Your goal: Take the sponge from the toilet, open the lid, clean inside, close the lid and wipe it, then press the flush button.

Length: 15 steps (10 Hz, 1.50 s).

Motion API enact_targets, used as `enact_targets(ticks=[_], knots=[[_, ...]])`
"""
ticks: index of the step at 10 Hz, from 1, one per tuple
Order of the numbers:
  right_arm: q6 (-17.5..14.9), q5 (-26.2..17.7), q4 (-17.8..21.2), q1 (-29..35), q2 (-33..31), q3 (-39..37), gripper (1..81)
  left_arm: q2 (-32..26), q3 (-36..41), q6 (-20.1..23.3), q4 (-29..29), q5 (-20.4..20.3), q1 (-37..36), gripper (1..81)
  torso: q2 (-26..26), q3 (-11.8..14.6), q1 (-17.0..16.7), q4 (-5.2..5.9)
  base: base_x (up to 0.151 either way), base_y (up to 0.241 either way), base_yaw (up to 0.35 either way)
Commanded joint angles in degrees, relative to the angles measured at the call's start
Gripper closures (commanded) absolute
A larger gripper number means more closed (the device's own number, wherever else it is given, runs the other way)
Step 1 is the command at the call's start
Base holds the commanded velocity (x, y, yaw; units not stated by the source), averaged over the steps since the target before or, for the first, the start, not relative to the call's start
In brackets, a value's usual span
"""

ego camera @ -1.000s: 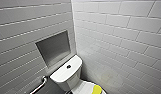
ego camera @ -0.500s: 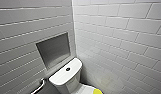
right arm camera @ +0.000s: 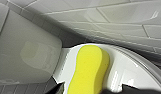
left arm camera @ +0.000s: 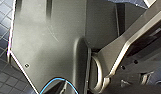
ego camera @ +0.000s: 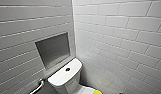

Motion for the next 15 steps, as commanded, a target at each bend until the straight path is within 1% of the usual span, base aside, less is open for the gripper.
enact_targets(ticks=[1,2,3,4,5,6,7,9,13,14,15], knots=[[0.37,-1.90,0.02,6.00,-0.83,-0.04,1.0,0.06,0.27,-0.07,-0.43,4.11,0.86,1.0,-5.60,-5.26,3.61,0.00,0.000,0.000,0.000],[0.72,-1.90,0.02,5.73,-0.65,-0.66,1.0,0.15,0.36,-0.07,-0.43,4.11,1.74,1.0,-7.61,-7.14,4.87,0.00,0.000,0.000,0.000],[0.80,-1.90,0.10,5.56,-0.57,-1.10,1.0,0.15,0.36,-0.07,-0.52,4.03,3.48,1.0,-9.73,-8.44,6.25,0.00,0.000,0.000,0.000],[0.80,-1.90,0.10,5.56,-0.74,-1.27,1.0,0.23,0.53,-0.07,-0.52,3.68,5.77,1.0,-11.85,-5.60,7.56,0.00,0.000,0.000,0.000],[0.89,-1.90,0.10,5.56,-0.66,-1.62,1.0,0.32,0.62,-0.07,-0.52,3.41,7.71,1.0,-7.72,-6.27,4.88,0.00,0.000,0.000,0.000],[0.89,-1.82,0.11,5.55,-0.39,-2.06,1.0,0.49,0.62,-0.07,-0.52,3.41,9.90,1.0,-9.27,-6.51,5.79,0.00,0.000,0.000,0.000],[1.59,-1.90,0.02,5.65,-0.30,-2.07,1.0,0.58,0.70,-0.07,-0.35,3.24,11.67,1.0,-9.71,-6.71,6.08,0.00,0.000,0.000,0.000],[1.77,-1.90,0.02,6.44,0.39,-2.06,1.0,0.85,0.71,-0.07,-0.43,3.24,13.07,1.0,-10.10,-6.97,6.38,0.00,0.000,0.000,0.000],[1.77,-2.25,-0.07,6.79,7.34,-7.07,1.0,1.11,0.71,-0.07,-0.43,3.32,12.99,1.0,-10.12,-7.00,6.38,0.00,0.000,0.000,0.000],[1.77,-2.25,0.02,6.52,8.56,-7.95,1.0,1.11,0.71,-0.07,-0.43,3.32,12.99,1.0,-10.12,-9.29,6.38,0.00,0.000,0.000,0.000],[1.86,-2.16,0.02,6.44,9.01,-8.57,1.0,1.20,0.71,-0.07,-0.43,3.32,12.90,1.0,-10.12,-12.44,6.38,0.00,0.000,0.000,0.000]])
